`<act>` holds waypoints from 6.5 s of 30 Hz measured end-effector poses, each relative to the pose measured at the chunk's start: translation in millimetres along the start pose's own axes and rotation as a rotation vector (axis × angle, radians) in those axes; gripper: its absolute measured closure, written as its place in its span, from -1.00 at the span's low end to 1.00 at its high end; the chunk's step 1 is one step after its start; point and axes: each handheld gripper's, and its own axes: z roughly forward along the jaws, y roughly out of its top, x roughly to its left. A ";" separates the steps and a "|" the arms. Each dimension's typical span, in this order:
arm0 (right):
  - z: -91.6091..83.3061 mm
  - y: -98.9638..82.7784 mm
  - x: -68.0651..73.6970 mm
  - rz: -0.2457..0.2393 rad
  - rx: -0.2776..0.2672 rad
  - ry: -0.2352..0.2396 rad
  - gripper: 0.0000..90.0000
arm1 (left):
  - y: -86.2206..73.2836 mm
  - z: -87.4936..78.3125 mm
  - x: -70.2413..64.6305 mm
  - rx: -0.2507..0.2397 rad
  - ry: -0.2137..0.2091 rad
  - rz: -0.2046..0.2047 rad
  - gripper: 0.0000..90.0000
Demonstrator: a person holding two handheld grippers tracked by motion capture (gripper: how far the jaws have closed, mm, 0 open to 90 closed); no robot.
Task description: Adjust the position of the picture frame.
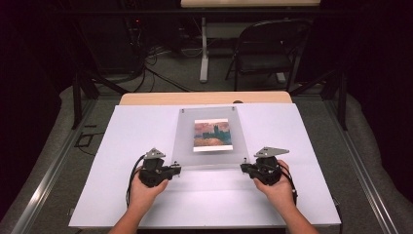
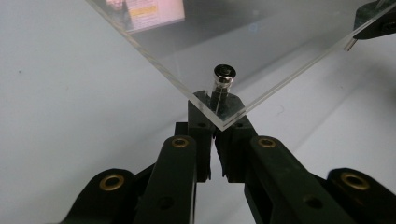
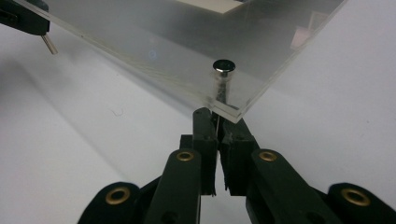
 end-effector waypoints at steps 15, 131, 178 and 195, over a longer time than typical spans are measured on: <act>18.3 1.4 -9.9 0.006 0.025 -0.030 0.89 | 4.1 17.8 11.0 0.018 0.014 -0.015 0.86; -26.1 18.2 -60.9 0.134 0.048 -0.080 0.05 | 34.3 -43.2 65.1 -0.040 0.097 -0.163 -0.08; 70.4 127.9 -99.3 0.264 0.122 -0.145 -0.24 | 141.6 45.9 97.6 0.057 0.192 -0.330 -0.19; 92.1 128.0 -103.9 0.302 0.108 -0.140 -0.22 | 143.4 67.5 104.0 0.048 0.177 -0.363 -0.22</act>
